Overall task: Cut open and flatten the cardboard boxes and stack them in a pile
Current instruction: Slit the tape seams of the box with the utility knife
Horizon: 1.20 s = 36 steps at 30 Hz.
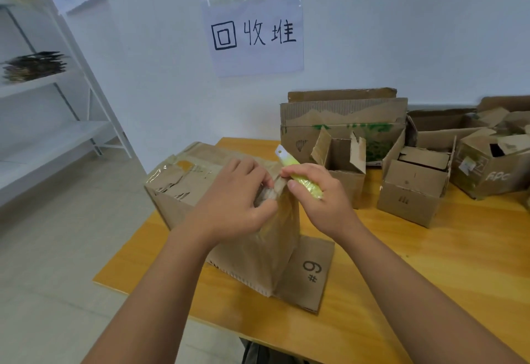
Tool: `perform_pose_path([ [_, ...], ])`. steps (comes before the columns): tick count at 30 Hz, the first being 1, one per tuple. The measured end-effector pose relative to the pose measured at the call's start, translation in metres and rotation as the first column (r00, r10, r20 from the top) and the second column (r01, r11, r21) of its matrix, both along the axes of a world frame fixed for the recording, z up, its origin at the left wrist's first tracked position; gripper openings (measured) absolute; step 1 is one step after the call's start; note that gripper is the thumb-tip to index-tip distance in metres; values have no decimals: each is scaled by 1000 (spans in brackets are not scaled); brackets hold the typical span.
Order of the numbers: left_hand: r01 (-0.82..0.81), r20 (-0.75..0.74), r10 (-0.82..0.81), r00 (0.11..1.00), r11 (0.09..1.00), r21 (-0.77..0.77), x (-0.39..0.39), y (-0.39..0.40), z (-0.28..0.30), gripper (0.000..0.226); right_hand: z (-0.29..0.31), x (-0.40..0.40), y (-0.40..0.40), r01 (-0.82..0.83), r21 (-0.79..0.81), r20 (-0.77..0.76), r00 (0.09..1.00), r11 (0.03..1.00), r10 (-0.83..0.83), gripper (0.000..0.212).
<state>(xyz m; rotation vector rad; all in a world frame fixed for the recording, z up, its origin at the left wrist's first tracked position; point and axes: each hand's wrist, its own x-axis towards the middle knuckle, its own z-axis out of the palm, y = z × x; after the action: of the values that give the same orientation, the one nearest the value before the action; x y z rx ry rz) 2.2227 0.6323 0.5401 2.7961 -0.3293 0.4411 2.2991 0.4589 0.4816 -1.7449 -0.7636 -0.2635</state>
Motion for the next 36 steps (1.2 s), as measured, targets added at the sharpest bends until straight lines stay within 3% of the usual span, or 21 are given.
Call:
perform_pose_path([
  [4,-27,119,31,992,999,-32,-2,-7,-5,41,6,-13,-11,-69,162,-144,985,984,93,34],
  [14,-127,169,138,976,989,-78,11,-18,-9,38,-14,-47,-27,-30,328,-272,954,944,125,34],
  [19,-118,207,131,970,990,-74,13,-19,-11,43,-13,-50,-27,-18,292,-278,955,956,103,28],
  [28,-112,245,122,962,992,-56,13,-19,-11,49,-25,-73,-13,113,250,-129,988,962,-83,33],
  [36,-112,245,125,961,991,-67,15,-22,-11,44,-19,-70,-8,197,238,-183,971,951,-156,36],
])
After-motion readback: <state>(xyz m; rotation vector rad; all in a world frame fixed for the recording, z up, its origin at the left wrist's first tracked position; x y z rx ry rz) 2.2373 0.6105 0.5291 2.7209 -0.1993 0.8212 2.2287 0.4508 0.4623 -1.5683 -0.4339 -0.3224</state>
